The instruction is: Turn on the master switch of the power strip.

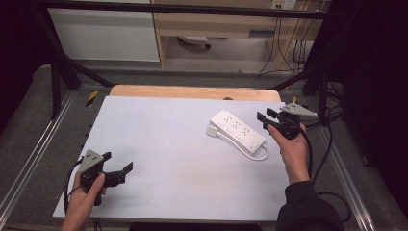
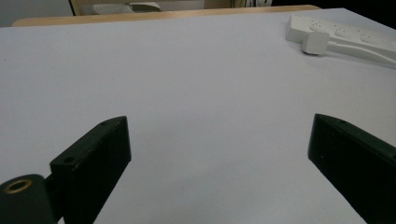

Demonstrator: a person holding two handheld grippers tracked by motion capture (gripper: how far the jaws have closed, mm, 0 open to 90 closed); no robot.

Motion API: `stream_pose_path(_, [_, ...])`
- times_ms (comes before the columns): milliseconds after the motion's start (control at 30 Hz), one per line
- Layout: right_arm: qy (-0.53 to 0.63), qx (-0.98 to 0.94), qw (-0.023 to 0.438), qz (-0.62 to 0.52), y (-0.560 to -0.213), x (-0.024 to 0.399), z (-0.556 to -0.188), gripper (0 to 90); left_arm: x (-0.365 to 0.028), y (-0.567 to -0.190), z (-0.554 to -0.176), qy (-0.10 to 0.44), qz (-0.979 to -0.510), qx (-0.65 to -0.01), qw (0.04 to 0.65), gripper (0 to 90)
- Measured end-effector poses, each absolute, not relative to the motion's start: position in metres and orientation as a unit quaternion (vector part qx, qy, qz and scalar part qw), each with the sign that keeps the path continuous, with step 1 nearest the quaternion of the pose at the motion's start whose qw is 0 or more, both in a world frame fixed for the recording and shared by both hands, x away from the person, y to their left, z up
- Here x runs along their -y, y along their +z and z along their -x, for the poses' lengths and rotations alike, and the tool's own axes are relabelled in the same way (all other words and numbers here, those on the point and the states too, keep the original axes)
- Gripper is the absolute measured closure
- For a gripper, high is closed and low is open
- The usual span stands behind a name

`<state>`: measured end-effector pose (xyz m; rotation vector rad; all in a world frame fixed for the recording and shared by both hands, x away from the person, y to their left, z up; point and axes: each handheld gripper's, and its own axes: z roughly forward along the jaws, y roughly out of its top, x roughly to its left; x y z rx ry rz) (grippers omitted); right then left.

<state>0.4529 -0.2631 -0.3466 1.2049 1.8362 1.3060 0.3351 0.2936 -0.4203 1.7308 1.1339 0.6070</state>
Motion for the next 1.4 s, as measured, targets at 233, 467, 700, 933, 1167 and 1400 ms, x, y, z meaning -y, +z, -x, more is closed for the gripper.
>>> stream_pose_path(233, [0.482,-0.693,0.299,-0.444,-0.353,0.252,-0.457,64.4,-0.294,-0.419,-0.333,0.251,-0.707,-0.465,0.471,5.5])
stream_pose_path(467, [0.487,-0.690,0.304,-0.440,-0.356,0.248,-0.456,71.2,-0.292,-0.420,-0.334,0.249,-0.712,-0.462,0.467,5.6])
stream_pose_path(700, [0.489,-0.696,0.306,-0.428,-0.359,0.243,-0.453,75.3,-0.292,-0.420,-0.334,0.247,-0.711,-0.462,0.469,5.7])
stream_pose_path(933, [0.496,-0.698,0.293,-0.425,-0.364,0.239,-0.454,80.9,-0.290,-0.423,-0.335,0.246,-0.716,-0.465,0.458,6.0])
stream_pose_path(1167, [0.491,-0.704,0.285,-0.426,-0.371,0.234,-0.458,86.3,-0.295,-0.421,-0.335,0.243,-0.701,-0.476,0.471,6.3])
stream_pose_path(1400, [0.492,-0.704,0.279,-0.430,-0.377,0.236,-0.460,89.6,-0.295,-0.422,-0.336,0.243,-0.701,-0.476,0.471,6.5])
